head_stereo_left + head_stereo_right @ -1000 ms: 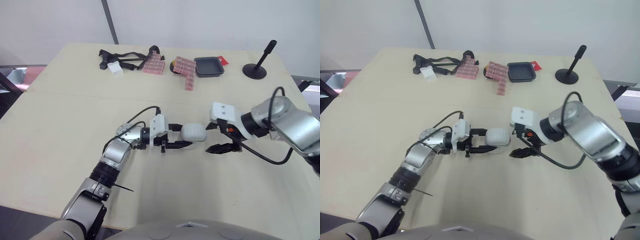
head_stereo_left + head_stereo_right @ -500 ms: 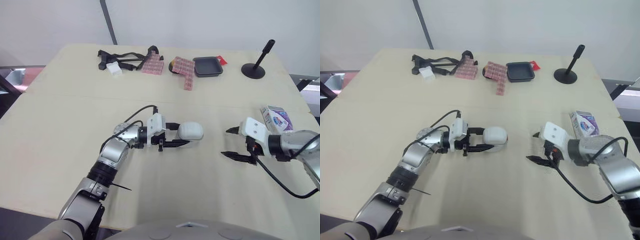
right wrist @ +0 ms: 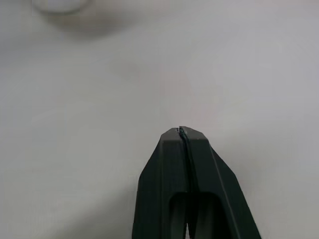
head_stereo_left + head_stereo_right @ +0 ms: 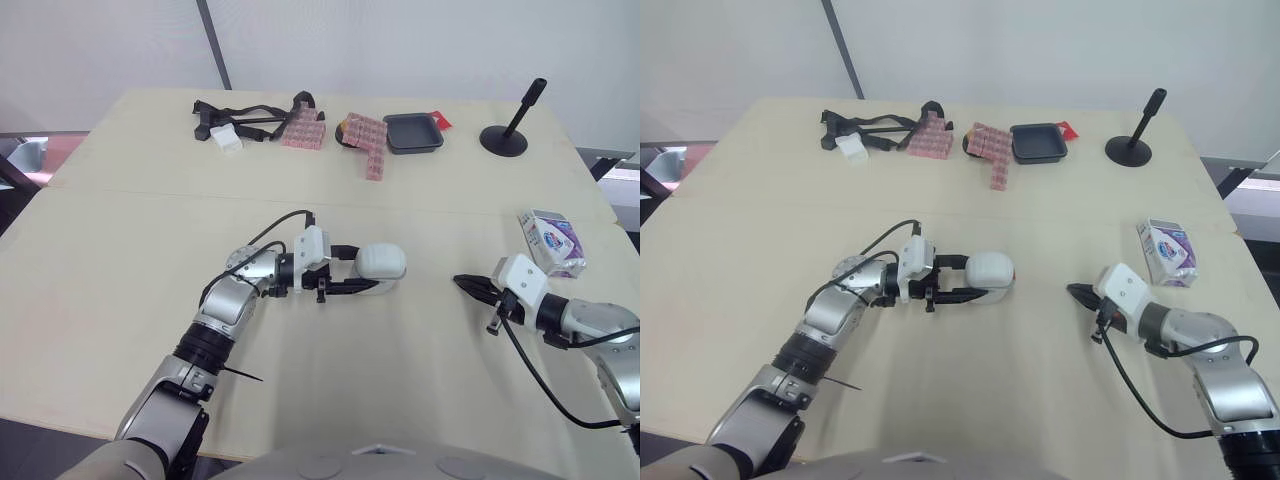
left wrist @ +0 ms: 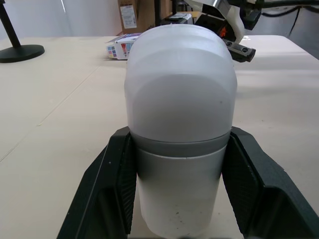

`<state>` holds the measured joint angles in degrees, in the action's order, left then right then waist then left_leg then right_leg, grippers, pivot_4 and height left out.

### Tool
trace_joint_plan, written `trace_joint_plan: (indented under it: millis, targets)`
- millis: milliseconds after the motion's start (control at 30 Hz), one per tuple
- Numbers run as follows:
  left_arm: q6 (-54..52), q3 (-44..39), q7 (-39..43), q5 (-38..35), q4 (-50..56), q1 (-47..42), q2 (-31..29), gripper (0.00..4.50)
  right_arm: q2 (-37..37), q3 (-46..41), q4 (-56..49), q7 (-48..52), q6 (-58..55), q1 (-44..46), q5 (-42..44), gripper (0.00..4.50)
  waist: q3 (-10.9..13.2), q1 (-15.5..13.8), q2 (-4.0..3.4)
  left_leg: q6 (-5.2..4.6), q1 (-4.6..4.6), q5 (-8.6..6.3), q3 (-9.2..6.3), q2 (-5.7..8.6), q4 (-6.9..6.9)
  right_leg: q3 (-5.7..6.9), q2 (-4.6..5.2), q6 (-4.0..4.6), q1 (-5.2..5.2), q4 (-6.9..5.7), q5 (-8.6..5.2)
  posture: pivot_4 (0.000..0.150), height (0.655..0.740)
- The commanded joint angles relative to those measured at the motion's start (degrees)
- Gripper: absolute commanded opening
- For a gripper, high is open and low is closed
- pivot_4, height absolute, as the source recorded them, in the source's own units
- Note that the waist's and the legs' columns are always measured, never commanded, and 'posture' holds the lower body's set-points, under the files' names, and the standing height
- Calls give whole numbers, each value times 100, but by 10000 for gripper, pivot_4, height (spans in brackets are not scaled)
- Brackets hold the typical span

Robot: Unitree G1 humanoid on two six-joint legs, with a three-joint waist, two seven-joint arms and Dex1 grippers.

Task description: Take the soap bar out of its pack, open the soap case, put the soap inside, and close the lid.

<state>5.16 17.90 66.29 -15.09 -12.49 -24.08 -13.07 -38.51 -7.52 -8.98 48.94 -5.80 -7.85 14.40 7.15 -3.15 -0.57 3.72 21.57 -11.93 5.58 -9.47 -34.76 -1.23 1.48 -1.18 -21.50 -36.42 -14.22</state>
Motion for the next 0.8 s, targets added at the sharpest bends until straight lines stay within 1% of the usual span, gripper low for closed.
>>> trace_joint_plan:
  millis: [33, 167, 433, 567, 633, 800]
  targets:
    - [25, -86, -2, -43, 73, -12, -18, 19068, 124, -299, 27, 192, 327, -19, 437, 224, 0, 2, 0, -2, 0, -1, 0, 0, -1, 0, 1, 0, 0, 0, 0, 1500, 7400]
    - [46, -81, 39, -69, 53, -11, 3, 19068, 168, -277, -147, 770, 515, -221, 902, 224, 0, 2, 0, -7, 3, -3, -1, 0, -1, 4, 2, 1, 0, 1, 0, 1500, 7400]
    - [184, -127, -29, -27, -114, -115, 84, 19068, -274, -611, -1194, 829, -427, 240, 1731, 224, 0, 16, -1, -17, -1, 1, -2, 1, -10, 4, 5, 1, 3, -4, 0, 1500, 7400]
    - [218, -121, 19, -59, -128, -114, 107, 19068, -400, -580, -1749, 733, -956, 647, 2231, 224, 0, 8, -1, -17, -5, 1, -5, 0, -9, 9, 4, 0, -1, -1, 0, 1500, 7400]
    - [241, -112, 45, -77, -114, -100, 113, 19068, -464, -463, -2004, 630, -1311, 999, 2441, 224, 0, 9, -1, -17, -5, 1, -6, 1, -10, 10, 4, 0, -2, -2, 0, 1500, 7400]
    - [390, -106, 86, -107, -65, -24, 134, 19068, -550, 36, -2343, 408, -1816, 1700, 2346, 224, 0, 7, -1, -17, -5, 1, -7, 0, -10, 10, 4, 0, -3, -2, 0, 1500, 7400]
